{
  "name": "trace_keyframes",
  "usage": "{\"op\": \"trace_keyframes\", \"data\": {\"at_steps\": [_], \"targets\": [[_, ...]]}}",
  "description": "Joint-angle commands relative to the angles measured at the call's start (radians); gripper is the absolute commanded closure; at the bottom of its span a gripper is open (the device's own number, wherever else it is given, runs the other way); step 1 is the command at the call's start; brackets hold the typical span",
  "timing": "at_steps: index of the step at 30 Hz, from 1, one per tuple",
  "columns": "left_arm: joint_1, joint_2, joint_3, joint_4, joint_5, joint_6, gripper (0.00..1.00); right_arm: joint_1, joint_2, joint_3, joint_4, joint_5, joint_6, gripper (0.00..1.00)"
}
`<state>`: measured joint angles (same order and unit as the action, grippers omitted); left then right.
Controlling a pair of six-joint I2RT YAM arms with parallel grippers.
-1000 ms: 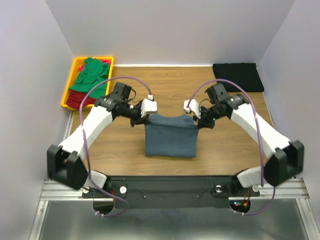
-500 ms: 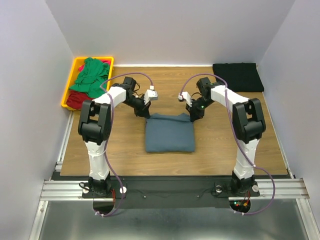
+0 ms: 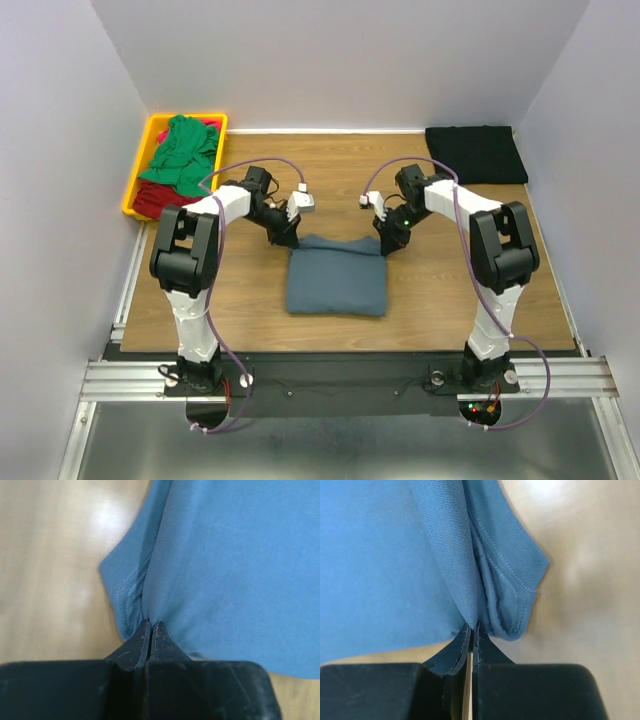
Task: Fold and stack the t-shirts
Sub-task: Fold the tshirt
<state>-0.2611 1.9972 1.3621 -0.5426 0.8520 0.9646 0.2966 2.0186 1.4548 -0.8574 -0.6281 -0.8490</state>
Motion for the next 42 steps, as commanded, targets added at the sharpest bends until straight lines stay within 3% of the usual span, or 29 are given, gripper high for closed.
{"op": "trace_keyframes", "data": {"at_steps": [1,8,13,14,16,19,22,24,26,27,30,32,36,42], "targets": [[-0.032,-0.150,-0.113,-0.052,0.004,0.051,1.00,0.022,-0.142,-0.106,-0.031,-0.022,0.044,0.99],[-0.035,-0.230,-0.153,-0.056,0.007,0.016,1.00,0.022,-0.186,-0.079,-0.043,0.018,0.087,0.98],[-0.018,-0.152,-0.058,0.026,-0.045,-0.093,0.98,0.012,-0.103,-0.007,-0.013,0.071,0.122,0.82],[-0.007,-0.137,-0.040,0.039,-0.053,-0.133,0.93,0.004,-0.087,0.036,-0.003,0.085,0.155,0.75],[0.008,-0.106,-0.011,0.053,-0.068,-0.177,0.85,-0.013,-0.031,0.091,0.018,0.105,0.186,0.73],[0.049,-0.080,0.037,0.110,-0.085,-0.302,0.60,-0.048,0.026,0.203,0.041,0.131,0.275,0.64],[0.123,-0.133,0.022,0.190,-0.058,-0.425,0.55,-0.079,-0.003,0.260,0.093,0.169,0.385,0.59],[0.148,-0.185,-0.009,0.234,-0.031,-0.467,0.55,-0.094,-0.046,0.268,0.106,0.145,0.462,0.58],[0.149,-0.283,-0.087,0.275,-0.005,-0.506,0.55,-0.094,-0.127,0.225,0.107,0.040,0.532,0.58],[0.145,-0.348,-0.151,0.297,0.039,-0.530,0.55,-0.096,-0.150,0.201,0.110,-0.087,0.563,0.58],[0.123,-0.409,-0.240,0.395,0.126,-0.676,0.59,-0.073,-0.213,0.050,0.147,-0.299,0.674,0.59],[0.093,-0.425,-0.315,0.444,0.168,-0.756,0.63,-0.041,-0.221,-0.049,0.184,-0.350,0.735,0.59],[0.045,-0.391,-0.428,0.673,0.216,-0.947,0.66,-0.014,-0.170,-0.128,0.300,-0.404,0.830,0.61],[0.040,-0.226,-0.483,0.979,0.205,-1.230,0.67,-0.013,-0.003,-0.126,0.478,-0.315,0.933,0.64]]}}
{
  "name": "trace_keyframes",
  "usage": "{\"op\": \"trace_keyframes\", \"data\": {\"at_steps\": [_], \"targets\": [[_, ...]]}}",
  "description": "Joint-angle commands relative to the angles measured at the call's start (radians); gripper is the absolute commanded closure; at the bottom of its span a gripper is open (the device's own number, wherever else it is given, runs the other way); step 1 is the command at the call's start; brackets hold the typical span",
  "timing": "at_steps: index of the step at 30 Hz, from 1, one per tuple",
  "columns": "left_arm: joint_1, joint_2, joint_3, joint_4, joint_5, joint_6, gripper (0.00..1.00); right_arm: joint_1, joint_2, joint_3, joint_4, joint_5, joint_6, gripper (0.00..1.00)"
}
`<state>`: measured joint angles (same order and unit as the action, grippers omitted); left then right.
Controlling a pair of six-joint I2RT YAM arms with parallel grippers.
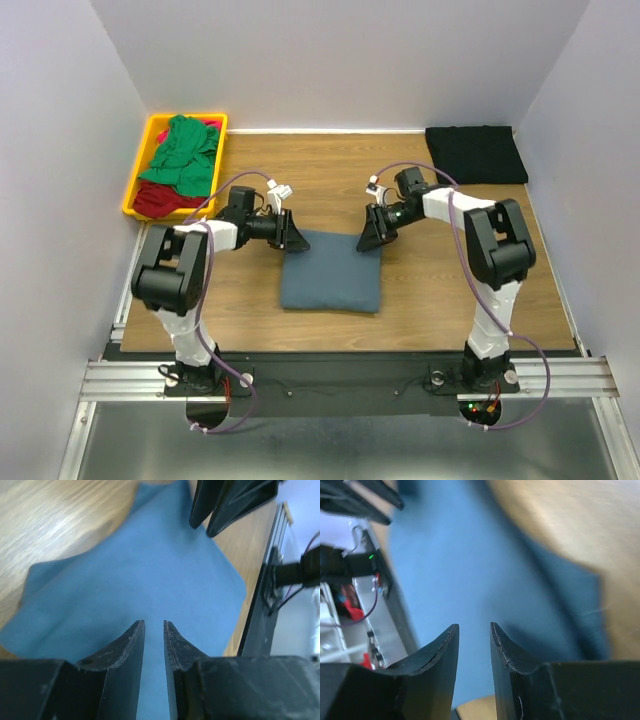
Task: Fold and stack the t-shirts
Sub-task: Fold the tshirt
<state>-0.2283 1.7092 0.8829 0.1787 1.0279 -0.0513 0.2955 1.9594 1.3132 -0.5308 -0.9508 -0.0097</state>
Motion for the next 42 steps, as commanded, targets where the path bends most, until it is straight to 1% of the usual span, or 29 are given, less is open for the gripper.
{"op": "trace_keyframes", "data": {"at_steps": [1,3,4,5,7,8,10,13,14,15,16,17,18,19,20,21,23,24,25,27,29,31,35,38,39,41,42], "targets": [[0.009,0.114,0.002,0.289,0.023,-0.263,0.67,-0.013,0.087,0.039,0.160,0.047,0.099,0.64],[0.009,0.170,0.046,0.318,0.002,-0.278,0.68,-0.021,0.168,0.073,0.179,0.061,0.126,0.65],[0.020,0.226,0.063,0.333,-0.003,-0.291,0.68,-0.025,0.194,0.093,0.189,0.088,0.140,0.66],[0.024,0.256,0.094,0.369,-0.003,-0.323,0.68,-0.039,0.243,0.142,0.190,0.092,0.154,0.66],[0.038,0.308,0.134,0.372,-0.014,-0.331,0.69,-0.053,0.282,0.197,0.193,0.115,0.163,0.66],[0.050,0.352,0.178,0.373,-0.014,-0.335,0.70,-0.067,0.320,0.251,0.192,0.128,0.166,0.66],[0.058,0.383,0.221,0.369,-0.011,-0.337,0.70,-0.081,0.351,0.308,0.190,0.141,0.175,0.66],[0.066,0.342,0.260,0.349,0.000,-0.293,0.71,-0.094,0.340,0.386,0.184,0.146,0.188,0.66],[0.067,0.289,0.272,0.329,0.004,-0.268,0.70,-0.095,0.323,0.392,0.184,0.127,0.194,0.65],[0.066,0.261,0.280,0.270,0.006,-0.213,0.70,-0.096,0.267,0.385,0.186,0.112,0.211,0.63],[0.066,0.232,0.286,0.237,0.006,-0.197,0.70,-0.093,0.241,0.370,0.189,0.094,0.221,0.61],[0.066,0.171,0.281,0.204,0.003,-0.196,0.70,-0.090,0.207,0.354,0.192,0.057,0.246,0.60],[0.067,0.141,0.269,0.203,0.008,-0.208,0.70,-0.085,0.178,0.334,0.196,0.044,0.255,0.57],[0.060,0.083,0.233,0.205,0.020,-0.238,0.70,-0.082,0.115,0.280,0.206,0.015,0.263,0.56],[0.035,0.058,0.208,0.214,0.020,-0.254,0.70,-0.070,0.086,0.247,0.227,0.008,0.284,0.51],[0.021,0.035,0.182,0.225,0.021,-0.266,0.70,-0.062,0.058,0.177,0.238,0.000,0.292,0.48],[-0.017,-0.012,0.099,0.252,0.017,-0.321,0.70,-0.047,-0.006,0.114,0.256,-0.023,0.303,0.47],[-0.035,-0.019,0.075,0.298,0.017,-0.350,0.69,-0.030,-0.017,0.091,0.261,-0.031,0.306,0.46],[-0.075,-0.017,0.055,0.324,0.015,-0.372,0.69,-0.021,-0.025,0.072,0.262,-0.032,0.306,0.46],[-0.106,0.003,0.005,0.405,0.003,-0.433,0.69,0.002,-0.017,0.014,0.267,-0.040,0.298,0.48],[-0.127,0.058,-0.027,0.483,-0.017,-0.507,0.69,0.013,0.019,-0.026,0.270,-0.043,0.290,0.51],[-0.131,0.107,-0.033,0.507,-0.011,-0.521,0.69,0.013,0.048,-0.052,0.275,-0.040,0.281,0.53],[-0.100,0.266,-0.019,0.501,-0.025,-0.501,0.69,0.010,0.122,-0.075,0.273,0.018,0.226,0.55],[-0.051,0.326,0.004,0.475,-0.032,-0.446,0.69,-0.009,0.162,-0.068,0.272,0.053,0.188,0.56],[-0.022,0.331,0.016,0.425,-0.040,-0.418,0.69,-0.022,0.168,-0.051,0.269,0.055,0.177,0.57],[0.001,0.319,0.036,0.391,-0.034,-0.369,0.69,-0.036,0.161,-0.033,0.262,0.043,0.186,0.58],[0.007,0.302,0.034,0.363,-0.005,-0.363,0.69,-0.041,0.145,-0.023,0.243,0.031,0.188,0.58]]}}
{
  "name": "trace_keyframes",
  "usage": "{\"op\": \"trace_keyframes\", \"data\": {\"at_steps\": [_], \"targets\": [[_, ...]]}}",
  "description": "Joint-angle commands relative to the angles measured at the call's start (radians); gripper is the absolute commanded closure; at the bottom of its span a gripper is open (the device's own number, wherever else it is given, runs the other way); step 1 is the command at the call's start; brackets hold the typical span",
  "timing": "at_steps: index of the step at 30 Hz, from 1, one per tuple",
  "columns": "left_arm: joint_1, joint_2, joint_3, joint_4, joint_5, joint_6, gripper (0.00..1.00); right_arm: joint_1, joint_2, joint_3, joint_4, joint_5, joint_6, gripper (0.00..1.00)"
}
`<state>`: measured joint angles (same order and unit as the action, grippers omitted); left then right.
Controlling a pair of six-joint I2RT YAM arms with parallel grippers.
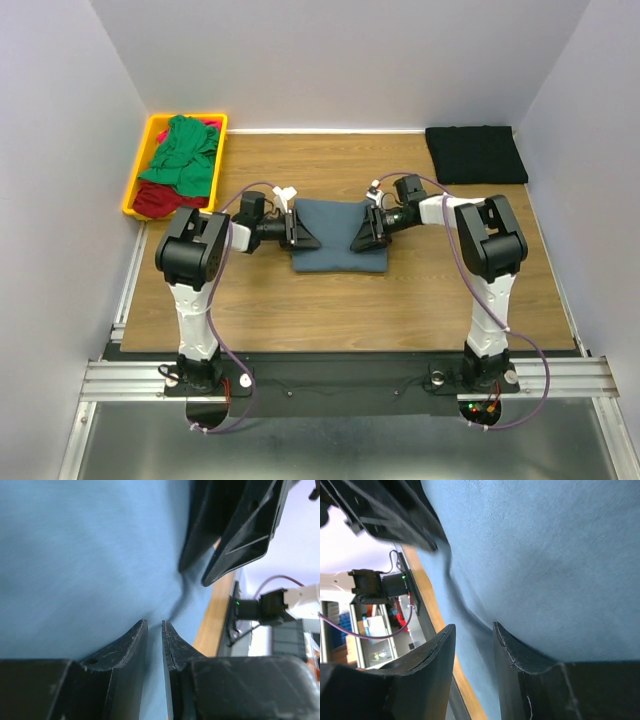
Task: Fold and stack the t-shirts
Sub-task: Fold the tshirt
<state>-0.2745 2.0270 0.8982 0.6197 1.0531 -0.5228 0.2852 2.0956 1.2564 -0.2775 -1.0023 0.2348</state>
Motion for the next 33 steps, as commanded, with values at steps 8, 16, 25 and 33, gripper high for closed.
{"op": "trace_keyframes", "data": {"at_steps": [8,16,25,33], "targets": [[-0.027,-0.396,-0.143,-0.090,0.082,0.093,0.67,0.008,-0.282,-0.058,-0.023,-0.058,0.054,0.55],[-0.062,-0.332,-0.185,-0.101,0.062,0.104,0.65,0.060,-0.214,-0.189,-0.017,-0.033,-0.015,0.56],[0.047,-0.004,-0.055,-0.302,0.042,0.270,0.63,-0.009,-0.039,-0.175,-0.019,0.004,-0.087,0.59],[0.100,-0.193,0.053,-0.533,0.028,0.469,0.60,-0.037,-0.230,-0.167,-0.107,-0.002,-0.118,0.59]]}}
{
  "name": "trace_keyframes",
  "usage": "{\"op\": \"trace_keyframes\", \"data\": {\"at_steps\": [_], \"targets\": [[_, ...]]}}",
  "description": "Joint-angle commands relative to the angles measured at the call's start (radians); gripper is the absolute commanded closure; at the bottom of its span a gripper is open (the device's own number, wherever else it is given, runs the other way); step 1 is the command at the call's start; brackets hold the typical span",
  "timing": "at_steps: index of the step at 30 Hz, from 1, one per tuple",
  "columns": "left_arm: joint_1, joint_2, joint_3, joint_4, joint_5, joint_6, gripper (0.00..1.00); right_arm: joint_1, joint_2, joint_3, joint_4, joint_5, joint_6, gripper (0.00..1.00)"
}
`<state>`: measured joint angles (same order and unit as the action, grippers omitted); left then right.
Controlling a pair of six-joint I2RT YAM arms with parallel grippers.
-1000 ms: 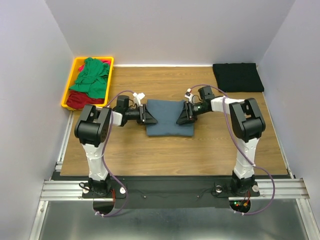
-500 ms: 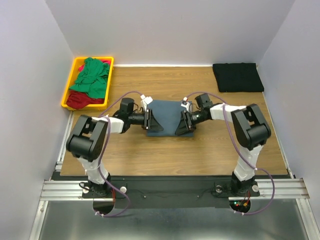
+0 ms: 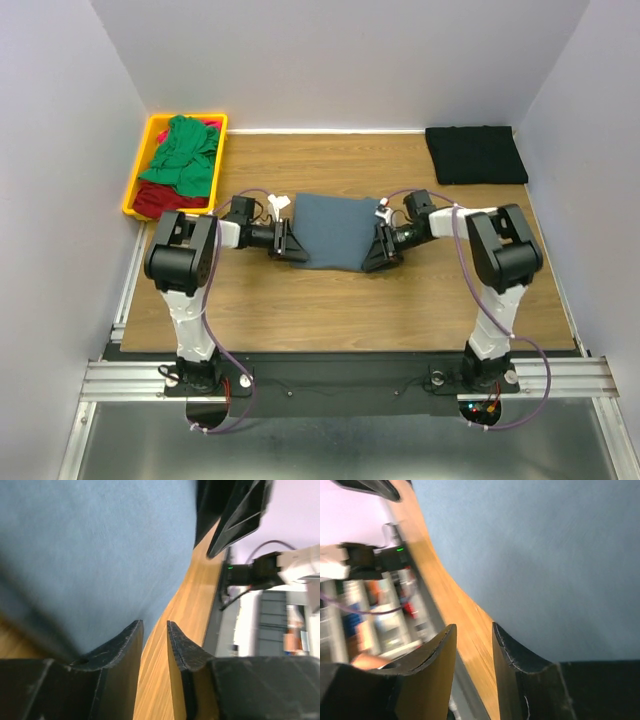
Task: Fold and stack the t-shirts
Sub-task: Fold the tshirt, then neatly place the folded tshirt to the corner
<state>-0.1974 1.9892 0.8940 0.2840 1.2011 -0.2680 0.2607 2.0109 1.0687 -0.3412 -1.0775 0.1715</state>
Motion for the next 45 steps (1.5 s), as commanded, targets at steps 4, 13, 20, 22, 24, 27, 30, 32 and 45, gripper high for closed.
{"op": "trace_keyframes", "data": {"at_steps": [4,13,20,22,24,27,30,32,45], "targets": [[-0.022,-0.383,0.124,-0.348,-0.330,0.487,0.54,-0.043,-0.416,-0.019,-0.053,0.143,-0.029,0.52],[-0.402,-0.705,0.037,-0.307,-0.815,0.910,0.33,-0.123,-0.594,-0.136,-0.050,0.410,0.066,0.19],[-0.715,-0.606,-0.004,-0.203,-1.000,1.116,0.37,-0.230,-0.564,-0.162,-0.013,0.484,0.209,0.09],[-0.780,-0.563,-0.006,-0.160,-1.032,1.138,0.40,-0.242,-0.548,-0.165,0.004,0.473,0.249,0.09],[-0.818,-0.497,-0.001,-0.123,-1.052,1.151,0.44,-0.242,-0.538,-0.170,0.022,0.453,0.282,0.09],[-0.829,-0.414,0.009,-0.068,-1.068,1.182,0.47,-0.244,-0.518,-0.187,0.042,0.455,0.321,0.09],[-0.830,-0.337,0.043,-0.049,-1.078,1.210,0.49,-0.245,-0.492,-0.196,0.059,0.450,0.355,0.09],[-0.832,-0.291,0.054,-0.037,-1.083,1.216,0.50,-0.245,-0.482,-0.199,0.070,0.446,0.370,0.09],[-0.826,-0.136,0.071,0.072,-1.127,1.264,0.63,-0.247,-0.433,-0.256,0.157,0.407,0.424,0.07]]}}
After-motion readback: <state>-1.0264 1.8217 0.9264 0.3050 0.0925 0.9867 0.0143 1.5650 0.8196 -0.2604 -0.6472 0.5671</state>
